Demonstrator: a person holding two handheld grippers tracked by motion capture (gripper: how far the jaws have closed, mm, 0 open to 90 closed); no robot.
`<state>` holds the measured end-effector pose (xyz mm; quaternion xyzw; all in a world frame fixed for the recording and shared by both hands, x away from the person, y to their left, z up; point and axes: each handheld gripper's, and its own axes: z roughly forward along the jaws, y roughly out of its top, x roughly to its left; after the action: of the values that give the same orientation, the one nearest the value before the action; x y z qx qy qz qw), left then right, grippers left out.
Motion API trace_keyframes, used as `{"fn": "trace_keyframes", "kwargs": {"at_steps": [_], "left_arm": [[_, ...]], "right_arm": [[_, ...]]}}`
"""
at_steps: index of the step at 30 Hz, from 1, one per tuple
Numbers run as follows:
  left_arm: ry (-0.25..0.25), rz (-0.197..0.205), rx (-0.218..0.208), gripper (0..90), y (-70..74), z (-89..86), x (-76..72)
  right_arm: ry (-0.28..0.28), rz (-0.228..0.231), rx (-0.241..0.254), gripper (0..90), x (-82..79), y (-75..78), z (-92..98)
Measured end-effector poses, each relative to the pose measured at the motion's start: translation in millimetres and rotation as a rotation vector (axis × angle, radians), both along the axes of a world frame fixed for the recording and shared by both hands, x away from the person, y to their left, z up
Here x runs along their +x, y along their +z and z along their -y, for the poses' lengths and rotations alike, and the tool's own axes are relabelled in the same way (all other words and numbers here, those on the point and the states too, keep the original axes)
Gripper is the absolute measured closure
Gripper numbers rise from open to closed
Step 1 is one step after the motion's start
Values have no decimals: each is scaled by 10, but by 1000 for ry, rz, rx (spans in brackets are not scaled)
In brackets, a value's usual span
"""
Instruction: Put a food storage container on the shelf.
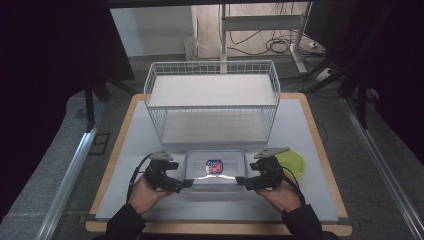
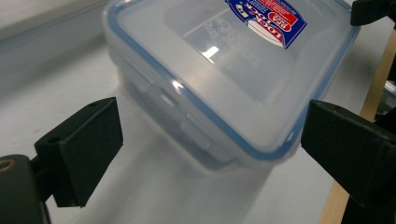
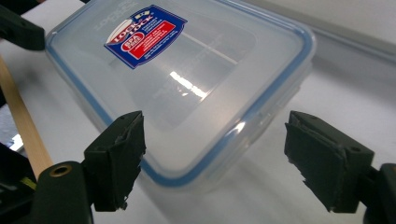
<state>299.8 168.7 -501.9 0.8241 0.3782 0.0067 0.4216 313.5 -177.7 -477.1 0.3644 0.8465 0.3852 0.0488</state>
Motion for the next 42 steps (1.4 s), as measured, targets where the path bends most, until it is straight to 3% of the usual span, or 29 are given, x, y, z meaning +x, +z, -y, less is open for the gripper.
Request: {"fn": "trace_keyframes", "kwargs": {"at_steps": [2,6,12,15,21,25,27,30,33,36,38,42], "left_arm": [[-11,-19,-24,48,-19,36,45],[-6,-50,-31,64,-39,67,124],[-20,-145,-99,34,-126,60,221],[-7,-152,-90,41,-112,81,199],[-2,-121,-76,93,-63,68,93],[3,-90,-84,154,-49,38,12],[-4,-73,-68,172,-35,37,-42],[-7,-62,-76,203,-42,16,-95],[-22,-44,-80,239,-46,-15,-146],[-24,-45,-106,289,-52,-63,-170],[-12,-56,-157,358,-70,-124,-181],[9,-62,-182,391,-78,-138,-206]], "right_arm": [[4,-33,22,180,57,-28,-14],[-7,-70,36,155,145,-47,-46],[-17,-185,86,132,257,-108,-61],[-20,-215,100,153,270,-118,-50],[-12,-202,99,249,160,-75,4],[-31,-186,144,342,109,-67,77],[-43,-176,166,389,106,-50,108],[-56,-153,173,361,124,-28,89],[-46,-171,190,305,145,-53,62],[-42,-175,199,315,124,-66,68],[-37,-178,206,347,99,-57,93],[-23,-192,215,404,38,-72,152]]}}
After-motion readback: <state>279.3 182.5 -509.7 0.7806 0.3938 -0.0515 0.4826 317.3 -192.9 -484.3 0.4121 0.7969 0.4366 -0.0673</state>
